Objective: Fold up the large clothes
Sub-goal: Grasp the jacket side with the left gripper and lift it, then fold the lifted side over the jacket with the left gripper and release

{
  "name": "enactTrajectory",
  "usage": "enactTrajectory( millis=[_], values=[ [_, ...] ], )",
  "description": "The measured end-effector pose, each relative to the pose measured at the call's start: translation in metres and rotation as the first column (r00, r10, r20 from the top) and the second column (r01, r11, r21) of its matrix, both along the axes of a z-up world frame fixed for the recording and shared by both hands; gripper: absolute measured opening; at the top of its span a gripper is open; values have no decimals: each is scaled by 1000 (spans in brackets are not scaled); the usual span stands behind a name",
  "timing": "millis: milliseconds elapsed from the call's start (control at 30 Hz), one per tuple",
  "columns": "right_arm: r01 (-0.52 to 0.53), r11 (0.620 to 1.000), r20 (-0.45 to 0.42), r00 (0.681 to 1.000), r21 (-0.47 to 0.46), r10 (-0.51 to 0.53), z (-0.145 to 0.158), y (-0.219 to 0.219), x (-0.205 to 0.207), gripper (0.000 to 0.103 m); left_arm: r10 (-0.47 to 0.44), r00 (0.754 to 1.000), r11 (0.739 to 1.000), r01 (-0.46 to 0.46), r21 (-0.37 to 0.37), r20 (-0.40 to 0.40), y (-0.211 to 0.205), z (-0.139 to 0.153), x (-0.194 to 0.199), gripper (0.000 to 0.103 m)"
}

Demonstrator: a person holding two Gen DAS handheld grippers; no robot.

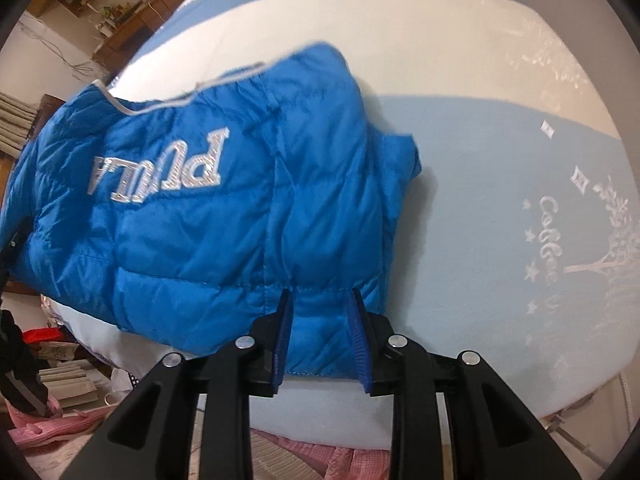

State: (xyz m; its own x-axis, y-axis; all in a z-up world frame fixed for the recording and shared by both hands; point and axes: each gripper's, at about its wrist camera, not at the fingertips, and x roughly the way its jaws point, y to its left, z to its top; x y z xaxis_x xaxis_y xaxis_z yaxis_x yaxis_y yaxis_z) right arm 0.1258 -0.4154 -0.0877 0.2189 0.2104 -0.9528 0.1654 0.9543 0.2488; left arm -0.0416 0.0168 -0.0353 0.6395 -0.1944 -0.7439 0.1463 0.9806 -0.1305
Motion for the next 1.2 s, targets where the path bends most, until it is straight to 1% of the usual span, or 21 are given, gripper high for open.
enactTrajectory(
  millis=[67,167,233,400,600,700,800,933,1033,1133,1200],
  values=[
    [-7,1000,17,1000,-13,7,9,0,-1,29,-32,999,999,32,25,13,-13,2,-4,22],
    [-12,1000,37,999,-25,13,24,8,-1,30,-51,999,997,51,56,13,-27,4,-3,22],
    [-13,1000,41,999,-21,14,27,16,5,31,-61,998,997,60,54,11,-34,5,-1,22],
    [-18,1000,46,999,-14,19,30,18,9,32,-89,996,994,88,60,10,-51,6,-1,22],
    [-27,1000,53,998,-7,28,33,10,5,34,-180,984,982,180,60,2,-78,3,-6,23],
    [-27,1000,52,998,-5,27,34,8,3,34,-226,974,973,226,33,-24,-87,-5,-3,24],
    [-27,1000,52,998,-6,28,34,8,3,35,-269,961,963,267,-29,-60,-94,-16,2,26],
    [-27,1000,51,998,-5,27,33,8,3,35,-322,939,945,311,-103,-117,-105,-34,9,27],
    [-21,1000,46,999,-3,22,32,6,2,36,-359,920,930,338,-141,-160,-115,-50,13,28],
    [-18,1000,44,999,-1,18,30,4,1,36,-383,900,921,354,-163,-209,-125,-72,19,30],
    [-16,1000,43,999,-1,17,29,4,1,36,-392,892,918,366,-152,-225,-132,-84,21,32]
  ],
)
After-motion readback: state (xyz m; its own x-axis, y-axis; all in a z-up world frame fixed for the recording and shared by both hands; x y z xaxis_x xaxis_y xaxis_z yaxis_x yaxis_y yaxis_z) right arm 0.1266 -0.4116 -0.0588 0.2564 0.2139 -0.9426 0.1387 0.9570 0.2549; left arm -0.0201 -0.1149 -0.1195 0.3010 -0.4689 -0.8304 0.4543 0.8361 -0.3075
